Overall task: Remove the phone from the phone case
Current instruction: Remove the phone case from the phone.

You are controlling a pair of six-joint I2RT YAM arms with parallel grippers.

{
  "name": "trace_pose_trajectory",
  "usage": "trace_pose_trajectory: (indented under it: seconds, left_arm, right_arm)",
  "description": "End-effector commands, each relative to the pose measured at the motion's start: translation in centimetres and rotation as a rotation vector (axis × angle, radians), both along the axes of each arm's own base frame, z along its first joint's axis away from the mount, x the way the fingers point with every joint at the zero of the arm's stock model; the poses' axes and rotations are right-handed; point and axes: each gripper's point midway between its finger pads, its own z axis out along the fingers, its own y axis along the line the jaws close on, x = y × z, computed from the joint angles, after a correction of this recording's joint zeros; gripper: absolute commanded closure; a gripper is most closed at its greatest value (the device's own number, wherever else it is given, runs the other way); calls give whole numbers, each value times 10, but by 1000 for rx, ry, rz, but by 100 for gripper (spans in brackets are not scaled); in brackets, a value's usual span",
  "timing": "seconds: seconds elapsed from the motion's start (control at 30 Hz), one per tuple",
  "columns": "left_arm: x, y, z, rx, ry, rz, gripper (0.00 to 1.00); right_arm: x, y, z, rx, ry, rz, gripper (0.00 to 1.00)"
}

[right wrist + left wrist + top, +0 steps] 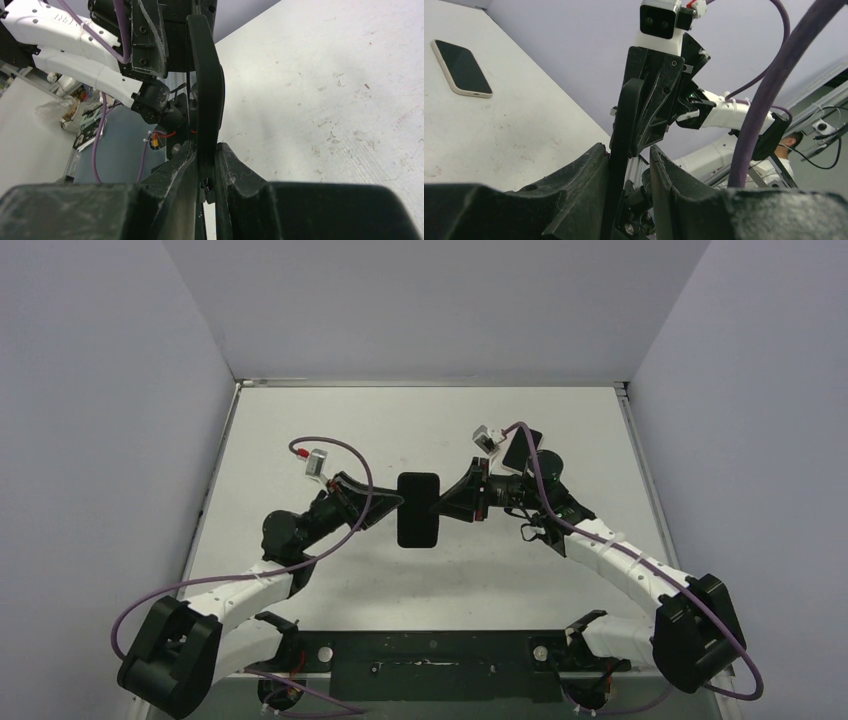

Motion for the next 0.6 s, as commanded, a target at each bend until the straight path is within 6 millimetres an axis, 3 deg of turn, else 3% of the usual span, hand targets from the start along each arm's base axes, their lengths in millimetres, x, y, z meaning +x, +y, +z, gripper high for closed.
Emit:
trace_pose_trajectory:
  seconds: [0.0,0.23,0.37,0.57]
  left_arm:
    - [-21,-9,26,24,-153,-148,66]
    - [-10,-10,16,112,-164,-146,61]
    - [-13,-15,16,152,-211,-197,61]
    - [-17,-19,8,193,-225,-256,67]
  right_arm:
    - [-3,0,30,10,-146,73,100]
    - [-4,3,30,-10,-155,126,100]
    - [-3,5,29,-14,-139,148,100]
    - [2,10,35,-12,-143,173,100]
